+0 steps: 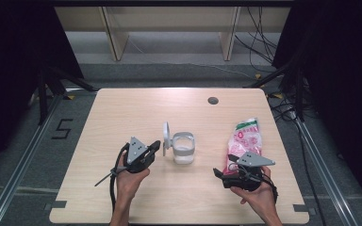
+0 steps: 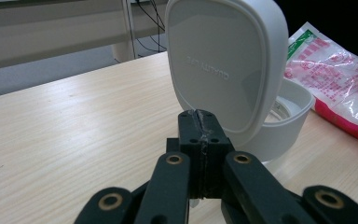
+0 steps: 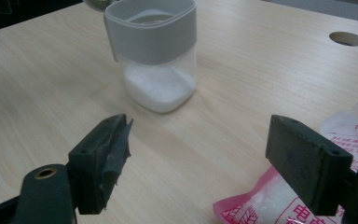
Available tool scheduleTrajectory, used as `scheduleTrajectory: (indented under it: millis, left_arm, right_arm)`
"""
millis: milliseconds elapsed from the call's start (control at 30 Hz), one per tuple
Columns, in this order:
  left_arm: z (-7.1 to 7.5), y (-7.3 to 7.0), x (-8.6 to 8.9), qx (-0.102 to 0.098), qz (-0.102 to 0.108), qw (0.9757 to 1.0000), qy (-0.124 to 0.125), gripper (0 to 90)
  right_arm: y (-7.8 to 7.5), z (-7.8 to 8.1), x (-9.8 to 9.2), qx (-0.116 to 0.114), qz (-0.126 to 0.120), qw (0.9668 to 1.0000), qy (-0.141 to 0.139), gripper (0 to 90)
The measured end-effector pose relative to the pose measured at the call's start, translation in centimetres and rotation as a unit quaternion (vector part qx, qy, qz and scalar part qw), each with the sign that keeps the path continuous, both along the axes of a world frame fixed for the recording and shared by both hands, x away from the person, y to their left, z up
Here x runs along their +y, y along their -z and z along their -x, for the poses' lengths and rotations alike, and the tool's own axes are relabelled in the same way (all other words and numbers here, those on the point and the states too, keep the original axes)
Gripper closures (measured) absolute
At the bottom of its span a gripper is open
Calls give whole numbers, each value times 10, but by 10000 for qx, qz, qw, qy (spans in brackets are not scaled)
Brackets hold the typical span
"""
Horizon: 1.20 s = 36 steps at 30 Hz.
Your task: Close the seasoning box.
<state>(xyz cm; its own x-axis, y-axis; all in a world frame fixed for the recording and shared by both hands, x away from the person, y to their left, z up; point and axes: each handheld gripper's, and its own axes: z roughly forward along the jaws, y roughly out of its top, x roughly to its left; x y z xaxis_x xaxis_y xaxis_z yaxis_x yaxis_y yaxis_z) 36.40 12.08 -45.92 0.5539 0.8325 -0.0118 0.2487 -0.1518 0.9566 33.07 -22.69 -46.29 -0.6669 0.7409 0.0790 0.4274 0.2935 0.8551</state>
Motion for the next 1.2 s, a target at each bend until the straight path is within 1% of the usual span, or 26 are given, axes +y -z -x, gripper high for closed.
scheduleTrajectory:
  millis: [33,100,167,200,233,267,300,367,467,500,533,567,600,633,667,700,733,767,800,900,933,967,1100,1133,1167,1200]
  left_arm:
    - [-1,-1,0,-27,-19,10000,42,891]
    - [-1,-3,0,-42,-36,10000,12,891]
    - [-3,-5,-1,-54,-62,10000,24,891]
    - [-3,-5,-3,-32,-18,10000,16,891]
    - [-4,-6,-3,-75,-52,10000,26,891]
    - [-4,-7,-4,-75,-45,10000,30,891]
    - [-4,-7,-4,-66,-37,10000,50,891]
    - [-5,-8,-5,-80,-71,9999,71,891]
    - [-7,-8,-6,-69,-65,9999,80,891]
    - [-7,-8,-7,-72,-72,9999,84,891]
    - [-7,-8,-8,-83,-75,9999,95,891]
    - [-7,-8,-9,-72,-78,9999,103,890]
    - [-7,-8,-10,-68,-43,9999,106,890]
    - [-7,-9,-10,-77,-61,9999,118,891]
    - [-7,-9,-11,-71,-45,9999,122,890]
    - [-7,-9,-11,-91,-77,9998,133,890]
    - [-8,-9,-12,-102,-85,9998,138,890]
    - [-8,-10,-12,-106,-93,9998,133,890]
    - [-8,-10,-12,-107,-91,9998,126,890]
    - [-7,-11,-13,-117,-86,9998,117,890]
    - [-7,-11,-14,-108,-56,9999,104,890]
    - [-7,-12,-14,-153,-114,9997,141,890]
    - [-7,-13,-17,-141,-68,9997,164,889]
    - [-8,-13,-18,-149,-107,9997,189,889]
    - [-8,-12,-20,-179,-74,9996,223,890]
    - [-7,-13,-20,-153,-111,9996,198,889]
  right_arm:
    - [0,-1,0,-140,65,9999,-48,228]
    - [0,-2,0,-190,63,9998,-87,228]
    - [0,-1,0,-101,47,9999,-58,228]
    - [0,1,0,-35,15,10000,-29,228]
    - [0,1,1,-5,-8,10000,-9,228]
    - [1,0,1,-59,8,10000,-13,228]
    - [1,1,1,-39,16,10000,-1,228]
    - [1,-1,0,-144,44,9999,-84,229]
    - [1,-1,0,-117,35,9999,-83,229]
    - [1,-1,-1,-197,65,9998,-78,229]
    - [1,-1,0,-185,58,9998,-91,229]
    - [1,0,0,-99,48,9999,-87,229]
    - [1,0,0,-131,61,9999,-80,229]
    - [1,1,0,-100,56,9999,-76,229]
    - [1,0,0,-122,61,9999,-80,229]
    - [1,-1,0,-211,78,9997,-104,229]
    - [1,-1,0,-194,78,9997,-106,229]
    - [1,0,0,-89,66,9999,-122,229]
    - [1,0,0,-59,59,9999,-112,229]
    - [1,0,0,-66,68,9999,-119,230]
    - [2,-1,0,-210,77,9997,-97,230]
    - [1,-1,0,-208,89,9997,-113,230]
    - [1,0,0,-161,89,9997,-163,240]
    - [1,0,0,-150,71,9997,-161,240]
    - [1,1,1,-84,18,9999,-129,239]
    - [1,1,0,-104,25,9999,-136,237]
